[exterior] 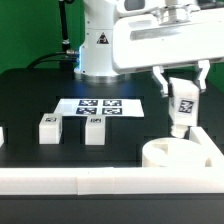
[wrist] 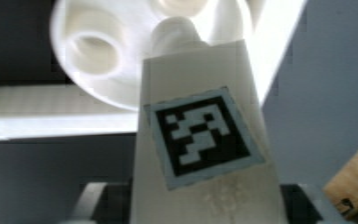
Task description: Assemble stool
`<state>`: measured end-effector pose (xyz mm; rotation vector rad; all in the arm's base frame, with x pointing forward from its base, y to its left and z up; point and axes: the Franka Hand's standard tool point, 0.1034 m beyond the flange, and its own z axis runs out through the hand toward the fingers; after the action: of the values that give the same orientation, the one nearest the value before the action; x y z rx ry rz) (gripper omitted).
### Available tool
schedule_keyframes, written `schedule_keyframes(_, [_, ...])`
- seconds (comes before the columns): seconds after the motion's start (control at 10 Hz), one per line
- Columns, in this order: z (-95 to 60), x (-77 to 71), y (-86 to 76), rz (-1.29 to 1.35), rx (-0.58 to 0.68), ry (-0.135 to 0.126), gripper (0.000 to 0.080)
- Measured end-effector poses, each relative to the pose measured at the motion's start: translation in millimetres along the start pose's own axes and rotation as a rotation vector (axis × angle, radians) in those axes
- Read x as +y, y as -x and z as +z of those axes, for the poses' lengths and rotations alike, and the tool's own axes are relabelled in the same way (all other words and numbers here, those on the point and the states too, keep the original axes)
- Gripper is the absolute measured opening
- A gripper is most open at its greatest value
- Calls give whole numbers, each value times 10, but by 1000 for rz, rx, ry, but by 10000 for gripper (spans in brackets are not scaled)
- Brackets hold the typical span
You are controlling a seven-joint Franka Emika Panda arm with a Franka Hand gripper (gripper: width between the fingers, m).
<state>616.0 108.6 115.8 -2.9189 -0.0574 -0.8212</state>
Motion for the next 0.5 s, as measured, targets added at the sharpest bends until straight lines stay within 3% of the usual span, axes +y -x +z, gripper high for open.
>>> schedule_keyframes(0.2, [74,7,-100,-45,14,-1,327])
schedule_keyframes(0.5, [82,7,-77,-46,10,-1,327])
